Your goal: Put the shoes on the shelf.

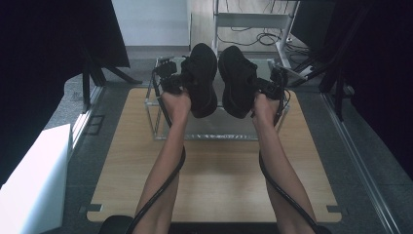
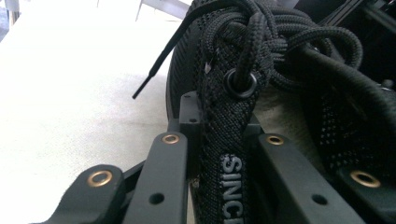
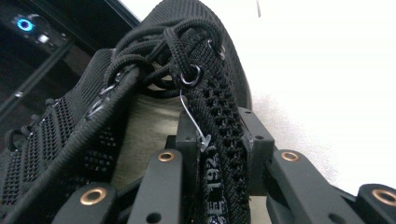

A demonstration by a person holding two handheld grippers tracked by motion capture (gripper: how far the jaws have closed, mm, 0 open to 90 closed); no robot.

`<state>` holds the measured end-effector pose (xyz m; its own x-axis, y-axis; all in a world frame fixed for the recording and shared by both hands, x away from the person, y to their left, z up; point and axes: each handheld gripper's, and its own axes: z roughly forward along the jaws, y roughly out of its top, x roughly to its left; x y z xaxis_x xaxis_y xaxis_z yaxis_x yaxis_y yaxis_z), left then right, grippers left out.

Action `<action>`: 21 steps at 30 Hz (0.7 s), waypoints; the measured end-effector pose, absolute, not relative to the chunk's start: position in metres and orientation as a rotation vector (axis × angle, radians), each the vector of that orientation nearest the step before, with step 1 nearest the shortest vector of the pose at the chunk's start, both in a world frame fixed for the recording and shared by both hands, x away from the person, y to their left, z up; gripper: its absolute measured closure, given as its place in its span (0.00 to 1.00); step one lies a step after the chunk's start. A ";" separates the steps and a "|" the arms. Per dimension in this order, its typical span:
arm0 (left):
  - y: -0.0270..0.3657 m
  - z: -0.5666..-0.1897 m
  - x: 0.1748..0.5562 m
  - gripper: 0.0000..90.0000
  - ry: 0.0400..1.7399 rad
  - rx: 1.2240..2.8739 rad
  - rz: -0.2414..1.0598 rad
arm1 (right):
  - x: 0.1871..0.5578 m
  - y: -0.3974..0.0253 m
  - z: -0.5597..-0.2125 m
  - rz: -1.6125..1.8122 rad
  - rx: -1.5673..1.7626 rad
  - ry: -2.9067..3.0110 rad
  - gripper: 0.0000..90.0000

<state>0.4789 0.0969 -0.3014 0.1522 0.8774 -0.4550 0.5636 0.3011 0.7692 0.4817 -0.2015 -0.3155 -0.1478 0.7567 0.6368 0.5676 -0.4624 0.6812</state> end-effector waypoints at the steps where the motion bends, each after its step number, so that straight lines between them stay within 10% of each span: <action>1: 0.097 -0.301 0.479 0.87 1.528 1.378 0.378 | 0.482 -0.201 -0.315 1.667 1.931 1.526 0.82; 13: 0.080 -0.296 0.489 0.77 1.553 1.492 0.437 | 0.487 -0.186 -0.312 1.597 1.886 1.531 0.71; 21: 0.070 -0.294 0.492 0.53 1.490 1.532 0.396 | 0.491 -0.188 -0.314 1.665 1.834 1.591 0.52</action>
